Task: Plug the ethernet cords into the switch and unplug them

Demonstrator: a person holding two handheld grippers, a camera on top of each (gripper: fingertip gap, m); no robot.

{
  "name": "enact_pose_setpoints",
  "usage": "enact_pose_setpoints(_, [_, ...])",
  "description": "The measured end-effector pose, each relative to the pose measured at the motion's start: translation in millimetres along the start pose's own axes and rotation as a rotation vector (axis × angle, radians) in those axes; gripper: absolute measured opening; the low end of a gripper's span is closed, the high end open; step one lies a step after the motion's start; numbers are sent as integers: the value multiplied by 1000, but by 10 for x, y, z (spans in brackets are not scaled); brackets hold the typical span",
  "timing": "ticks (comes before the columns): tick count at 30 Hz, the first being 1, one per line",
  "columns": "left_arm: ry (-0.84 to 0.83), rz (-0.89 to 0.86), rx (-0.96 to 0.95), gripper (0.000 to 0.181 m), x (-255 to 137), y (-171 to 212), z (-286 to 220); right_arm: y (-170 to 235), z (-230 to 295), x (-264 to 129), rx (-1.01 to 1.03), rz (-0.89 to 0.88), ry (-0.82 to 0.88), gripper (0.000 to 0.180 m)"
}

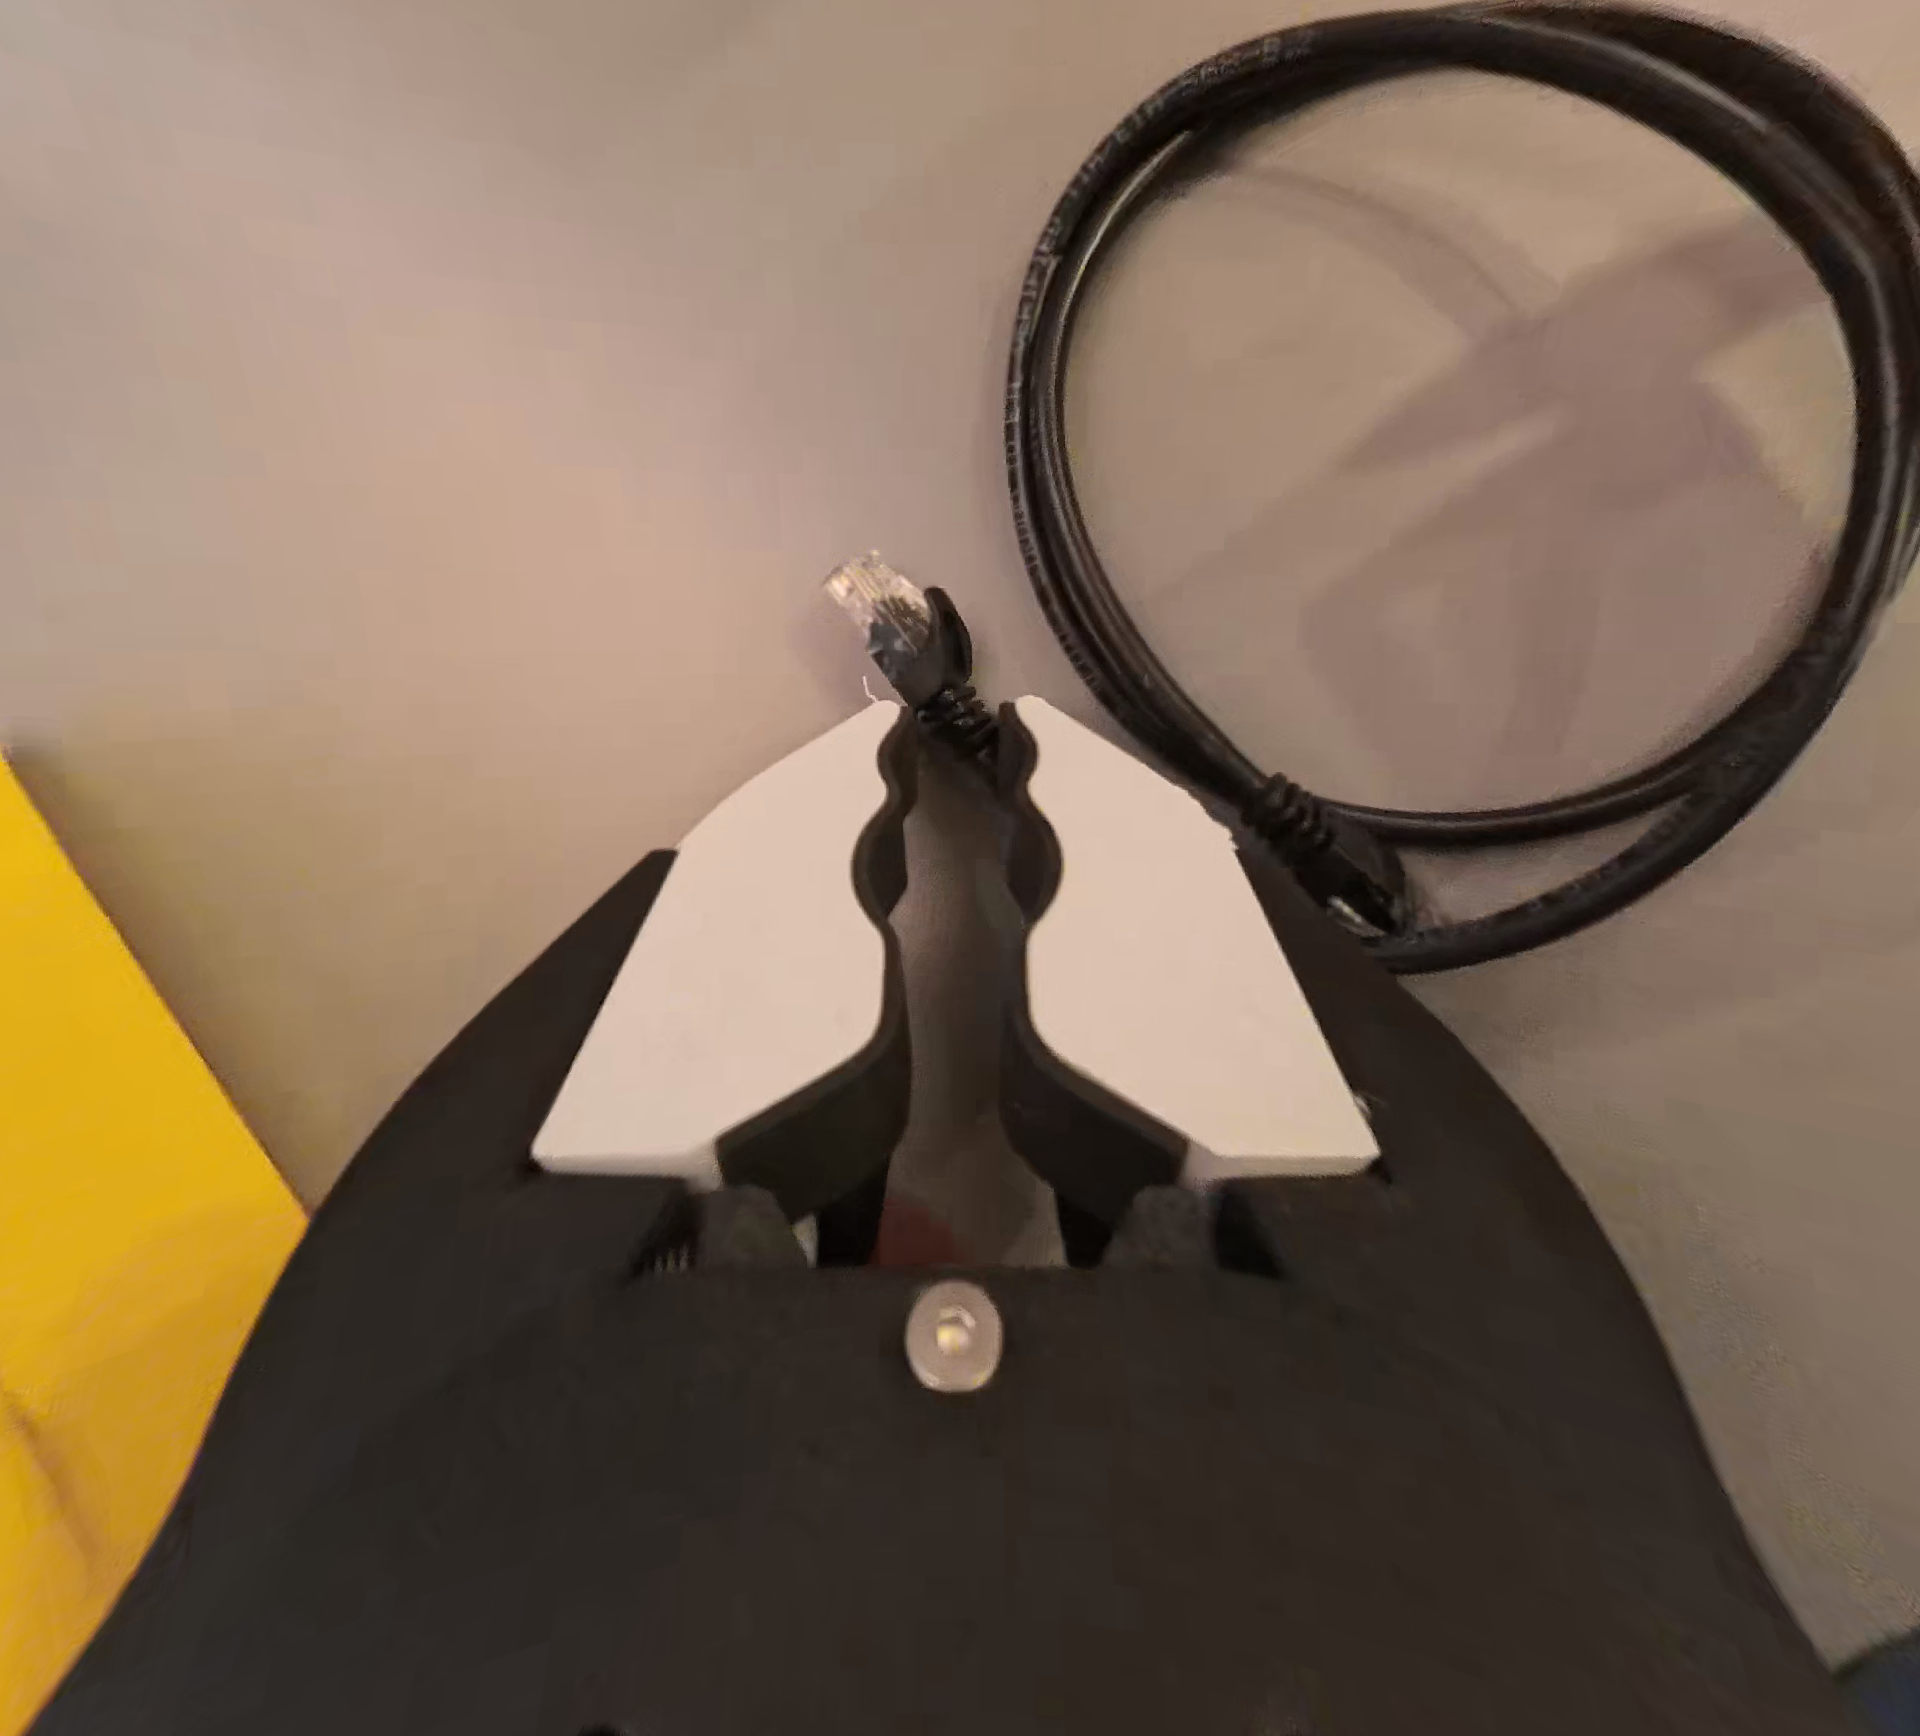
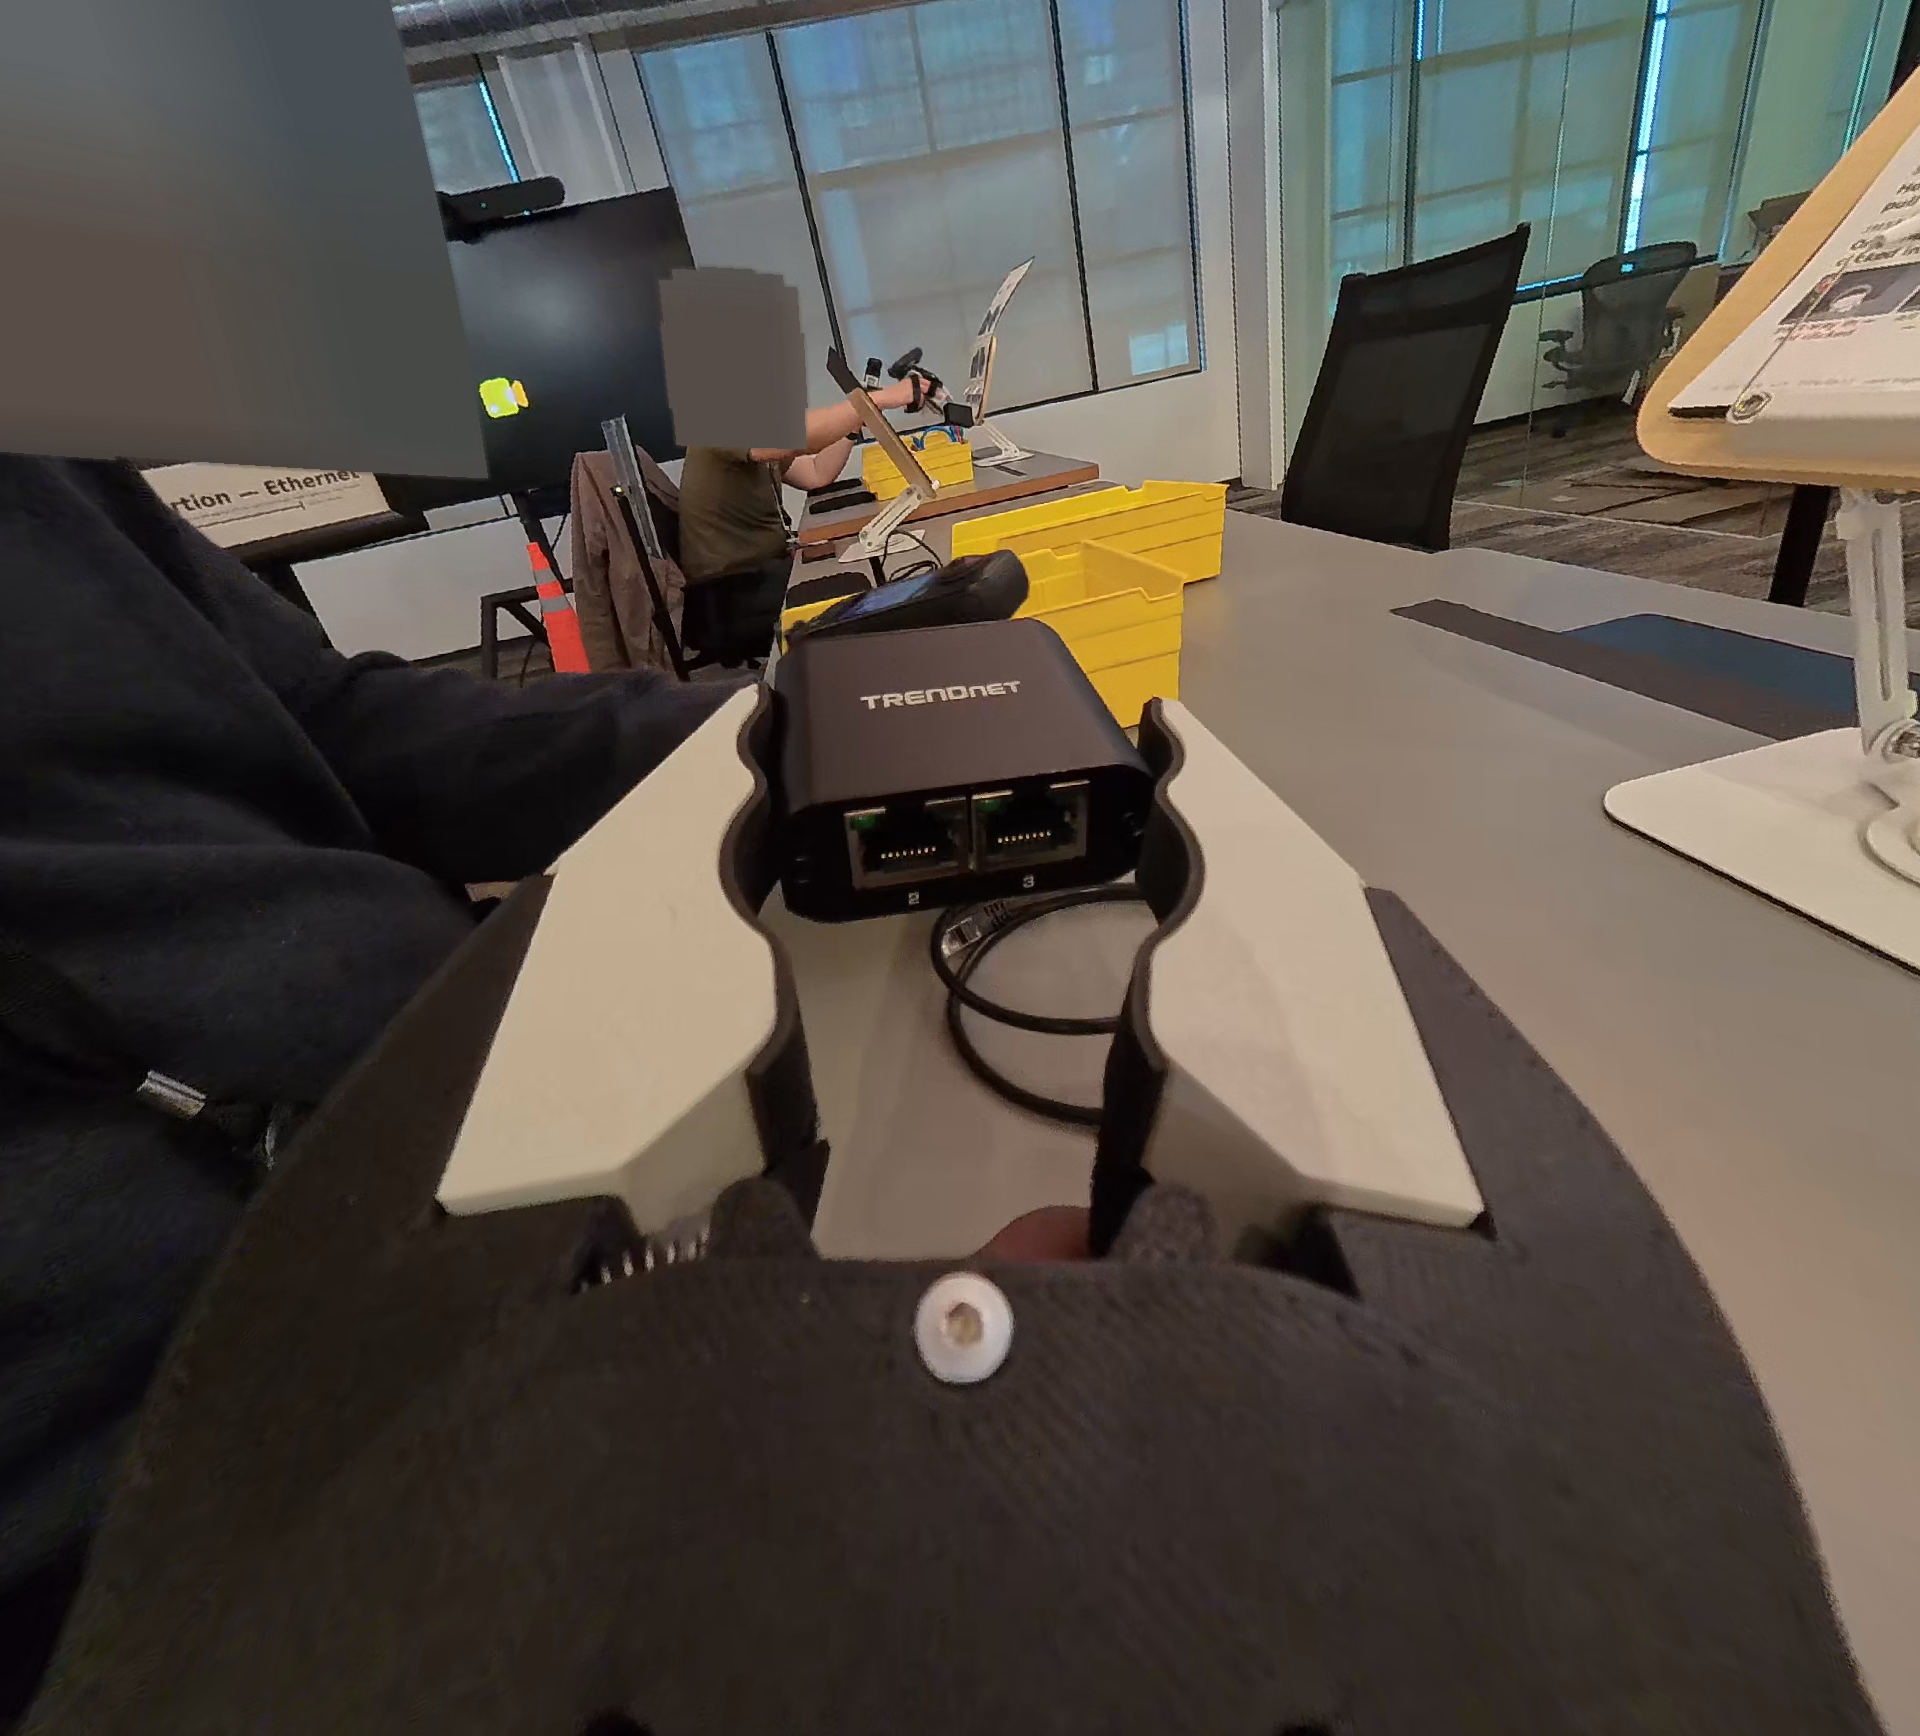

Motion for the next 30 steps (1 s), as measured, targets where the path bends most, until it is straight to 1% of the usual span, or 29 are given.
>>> enact_pose_setpoints(2, [26,14,220,12,19,-93,39,-7,-3,-5,0,-2,1,68])
enact_pose_setpoints(4, [-33,7,410,13,46,-158,100,-16,-1,-6,-2,-2,1,68])
enact_pose_setpoints(5, [-69,20,430,13,58,-188,142,-18,2,-7,-3,-3,2,68])
enact_pose_setpoints(6, [-99,35,421,20,57,-219,175,-21,5,-10,-2,-3,3,68])
enact_pose_setpoints(7, [-122,18,435,22,33,-235,175,-22,7,-15,-3,-3,5,68])
enact_pose_setpoints(9, [-182,-56,490,22,-28,-229,101,-18,9,-32,-3,-3,9,68])
enact_pose_setpoints(10, [-230,-54,511,23,-23,-212,71,-15,8,-41,-2,-4,10,68])
enact_pose_setpoints(12, [-269,-43,569,23,37,-155,1,-4,-5,-53,1,-5,12,68])
enact_pose_setpoints(15, [-328,-83,563,17,101,-156,-44,9,-23,-50,6,-8,13,68])
enact_pose_setpoints(18, [-362,-81,556,15,132,-188,-51,12,-16,-44,6,-12,13,68])
enact_pose_setpoints(23, [-361,-68,449,15,137,-180,-7,17,-12,-55,8,-23,16,68])
enact_pose_setpoints(28, [-249,-155,295,13,137,-120,78,22,-17,-49,5,-15,16,68])
enact_pose_setpoints(30, [-152,-194,230,13,121,-104,147,23,-26,-46,4,-11,19,68])
Point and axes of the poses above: each gripper's, where its closed fingertips meet, x out along the fingers, y out of its underside, z = x × y across the jaws, the point moved 10 cm from there along -x, back along the fingers, and after that the axes turned 12 degrees about z, right-handed, at the moved point
